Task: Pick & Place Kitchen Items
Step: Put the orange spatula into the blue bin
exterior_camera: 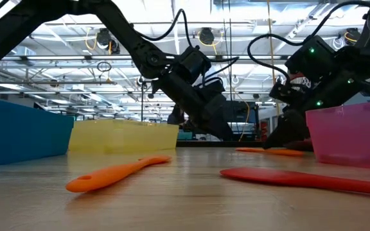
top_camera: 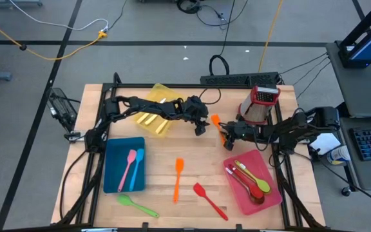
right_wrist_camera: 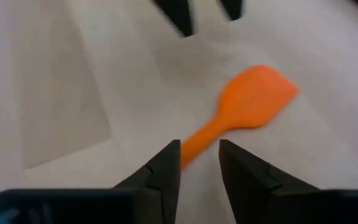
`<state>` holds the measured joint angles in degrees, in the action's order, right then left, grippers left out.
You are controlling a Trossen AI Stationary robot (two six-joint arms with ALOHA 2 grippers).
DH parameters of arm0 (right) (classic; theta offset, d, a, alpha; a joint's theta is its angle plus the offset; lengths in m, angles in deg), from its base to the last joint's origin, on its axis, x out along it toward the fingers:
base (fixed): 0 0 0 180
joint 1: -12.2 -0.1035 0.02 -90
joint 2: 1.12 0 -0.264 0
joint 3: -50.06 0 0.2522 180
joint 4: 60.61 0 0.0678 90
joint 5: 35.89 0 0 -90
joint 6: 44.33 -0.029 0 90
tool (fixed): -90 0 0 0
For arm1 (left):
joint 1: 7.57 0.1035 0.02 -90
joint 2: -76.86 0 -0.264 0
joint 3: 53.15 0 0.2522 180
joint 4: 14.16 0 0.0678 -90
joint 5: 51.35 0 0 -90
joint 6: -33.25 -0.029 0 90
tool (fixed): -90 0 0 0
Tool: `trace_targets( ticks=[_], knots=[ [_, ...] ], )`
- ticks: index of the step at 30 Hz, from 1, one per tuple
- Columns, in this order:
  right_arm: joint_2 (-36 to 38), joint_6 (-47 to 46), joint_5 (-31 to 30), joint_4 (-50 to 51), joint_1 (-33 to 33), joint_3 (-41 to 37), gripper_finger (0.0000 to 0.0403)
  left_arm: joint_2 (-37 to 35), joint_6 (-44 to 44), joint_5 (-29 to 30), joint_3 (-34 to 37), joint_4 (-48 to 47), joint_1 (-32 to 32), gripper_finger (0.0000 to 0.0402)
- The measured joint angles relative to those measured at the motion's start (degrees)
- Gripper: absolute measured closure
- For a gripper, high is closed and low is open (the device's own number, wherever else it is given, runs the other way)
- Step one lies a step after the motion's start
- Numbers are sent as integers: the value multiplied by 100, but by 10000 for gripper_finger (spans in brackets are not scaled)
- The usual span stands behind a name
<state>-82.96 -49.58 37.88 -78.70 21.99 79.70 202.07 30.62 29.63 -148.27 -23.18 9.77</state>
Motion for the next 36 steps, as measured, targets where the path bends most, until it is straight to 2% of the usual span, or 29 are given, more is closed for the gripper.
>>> trace_targets(
  ticks=[3, 8, 12, 21, 25, 30, 36],
  knots=[
    [-4, 142, -35, -286, 12, -7, 275, 0, 14, 1, 0, -23, -6, 177],
    [-27, -540, -32, -549, 174, -3, 227, 0, 14, 3, 0, 7, -48, 172],
    [-241, -729, -34, -651, 373, -1, 199, 0, -7, 3, 0, 10, -70, 172],
    [-1286, -906, -57, -868, 661, 531, 198, 0, 12, 5, 0, 23, -66, 172],
    [-1781, -931, -528, -936, 680, 762, 199, 0, 12, 5, 0, 21, -66, 172],
    [-2114, -849, -663, -1015, 680, 849, 226, 0, 11, 9, 0, 18, -66, 172],
    [-2166, -570, -775, -1096, 672, 846, 320, 0, 160, 139, 0, 12, -59, 172]
  ],
)
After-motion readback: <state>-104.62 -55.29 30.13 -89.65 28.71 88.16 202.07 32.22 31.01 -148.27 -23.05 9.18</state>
